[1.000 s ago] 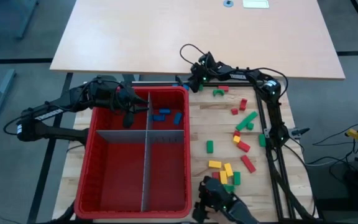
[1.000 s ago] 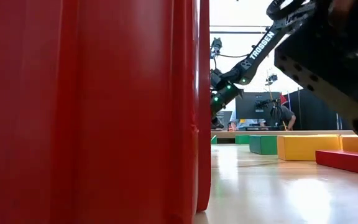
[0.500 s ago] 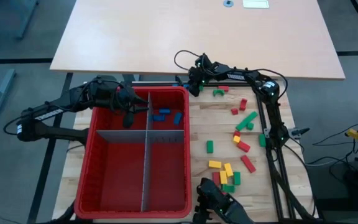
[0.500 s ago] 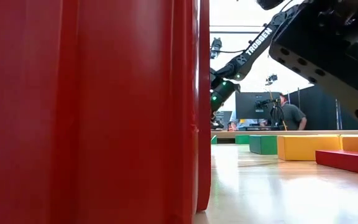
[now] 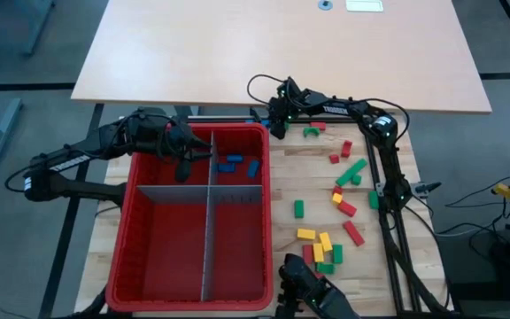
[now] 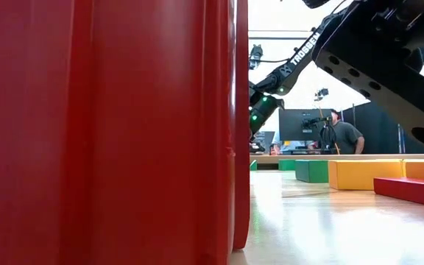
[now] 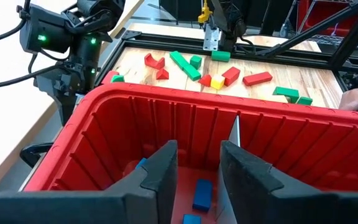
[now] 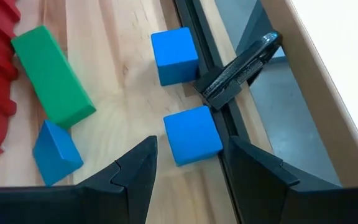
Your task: Sort blocks
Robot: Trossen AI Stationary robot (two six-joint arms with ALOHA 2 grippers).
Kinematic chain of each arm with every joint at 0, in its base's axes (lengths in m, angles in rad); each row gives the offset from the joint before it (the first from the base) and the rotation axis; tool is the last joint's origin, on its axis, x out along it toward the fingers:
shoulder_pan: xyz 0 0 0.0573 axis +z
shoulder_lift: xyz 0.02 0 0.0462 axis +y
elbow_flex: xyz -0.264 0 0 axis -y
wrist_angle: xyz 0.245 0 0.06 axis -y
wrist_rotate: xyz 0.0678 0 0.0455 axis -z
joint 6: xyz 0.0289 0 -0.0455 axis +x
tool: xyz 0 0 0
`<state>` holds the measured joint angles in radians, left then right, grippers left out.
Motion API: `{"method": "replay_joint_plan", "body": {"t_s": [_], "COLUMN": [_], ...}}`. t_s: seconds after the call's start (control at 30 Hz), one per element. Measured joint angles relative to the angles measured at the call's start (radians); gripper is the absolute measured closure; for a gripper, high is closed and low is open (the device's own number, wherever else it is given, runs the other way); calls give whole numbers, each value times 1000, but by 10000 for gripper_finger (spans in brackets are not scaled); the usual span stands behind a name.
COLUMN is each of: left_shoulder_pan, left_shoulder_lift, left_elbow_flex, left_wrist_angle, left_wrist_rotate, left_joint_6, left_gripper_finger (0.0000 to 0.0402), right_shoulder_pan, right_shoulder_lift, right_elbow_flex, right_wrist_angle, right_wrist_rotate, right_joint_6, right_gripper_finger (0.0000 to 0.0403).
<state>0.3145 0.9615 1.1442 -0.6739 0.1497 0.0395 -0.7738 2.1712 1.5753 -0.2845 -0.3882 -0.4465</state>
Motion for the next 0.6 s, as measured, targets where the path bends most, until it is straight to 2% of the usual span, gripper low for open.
{"method": "replay_joint_plan", "body": {"t_s": [0.6], "left_shoulder_pan": [0], "left_shoulder_lift": [0], "left_elbow_flex": [0], "left_wrist_angle": [0], "left_wrist_rotate": [0], "left_joint_6": [-1], "left_gripper_finger": [287], "right_shoulder_pan": [10], "right_shoulder_lift": [7], "right_elbow_flex": [6], "right_wrist_angle": [6], "right_wrist_rotate": [24], "right_joint_6": [-37], "right_gripper_finger": [230]}}
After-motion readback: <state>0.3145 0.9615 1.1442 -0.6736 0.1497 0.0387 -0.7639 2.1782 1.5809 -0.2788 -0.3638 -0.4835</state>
